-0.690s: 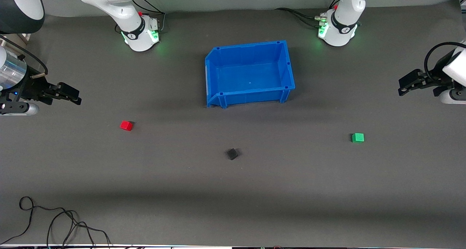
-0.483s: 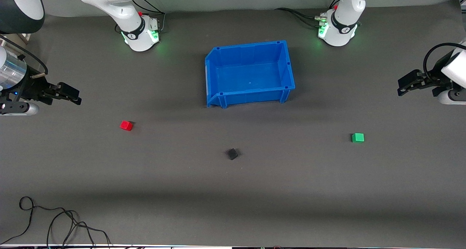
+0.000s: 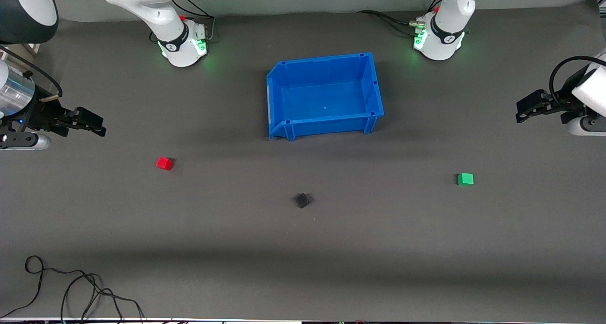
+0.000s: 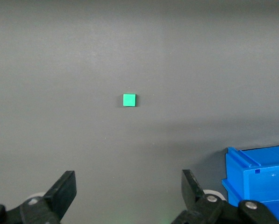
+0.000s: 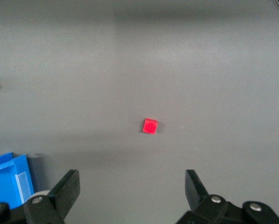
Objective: Attach green and red cubes to black cube
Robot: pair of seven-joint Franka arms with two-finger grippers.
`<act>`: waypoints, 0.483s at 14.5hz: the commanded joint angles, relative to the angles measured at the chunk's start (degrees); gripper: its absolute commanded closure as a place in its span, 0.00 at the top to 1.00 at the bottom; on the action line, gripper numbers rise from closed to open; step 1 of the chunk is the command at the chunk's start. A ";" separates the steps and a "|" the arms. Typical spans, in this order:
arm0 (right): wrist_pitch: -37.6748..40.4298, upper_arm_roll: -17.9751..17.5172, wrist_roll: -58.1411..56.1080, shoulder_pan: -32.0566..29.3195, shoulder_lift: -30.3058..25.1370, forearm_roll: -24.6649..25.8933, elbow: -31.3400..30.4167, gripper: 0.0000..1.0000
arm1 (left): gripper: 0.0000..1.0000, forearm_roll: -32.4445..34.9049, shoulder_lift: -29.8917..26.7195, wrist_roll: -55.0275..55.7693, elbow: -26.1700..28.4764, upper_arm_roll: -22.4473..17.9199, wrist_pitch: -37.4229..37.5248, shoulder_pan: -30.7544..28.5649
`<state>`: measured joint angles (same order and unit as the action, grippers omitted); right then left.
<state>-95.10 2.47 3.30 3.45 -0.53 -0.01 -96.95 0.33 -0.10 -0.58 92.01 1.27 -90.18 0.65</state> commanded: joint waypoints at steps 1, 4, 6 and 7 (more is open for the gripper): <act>-0.17 0.52 -0.05 0.24 -0.79 0.28 -0.61 1.00 | 1.00 0.82 0.54 -0.57 -2.27 0.49 1.59 -0.38; -0.70 0.70 1.52 0.16 -1.14 0.36 -2.35 1.00 | 1.00 -0.06 0.80 0.92 -2.71 0.23 1.41 -0.65; -3.49 0.79 7.92 0.16 -1.84 0.36 -5.16 1.00 | 1.00 -0.41 1.33 6.26 -2.71 -0.56 1.50 -0.74; -5.60 0.79 9.25 0.16 -1.76 0.36 -6.13 1.00 | 1.00 -0.94 1.50 10.81 -2.71 -0.65 1.50 -1.00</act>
<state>-96.98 3.08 8.34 3.35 -0.62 0.01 -99.44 0.14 0.24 3.95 90.92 0.84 -89.91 0.18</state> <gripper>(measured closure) 0.000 0.000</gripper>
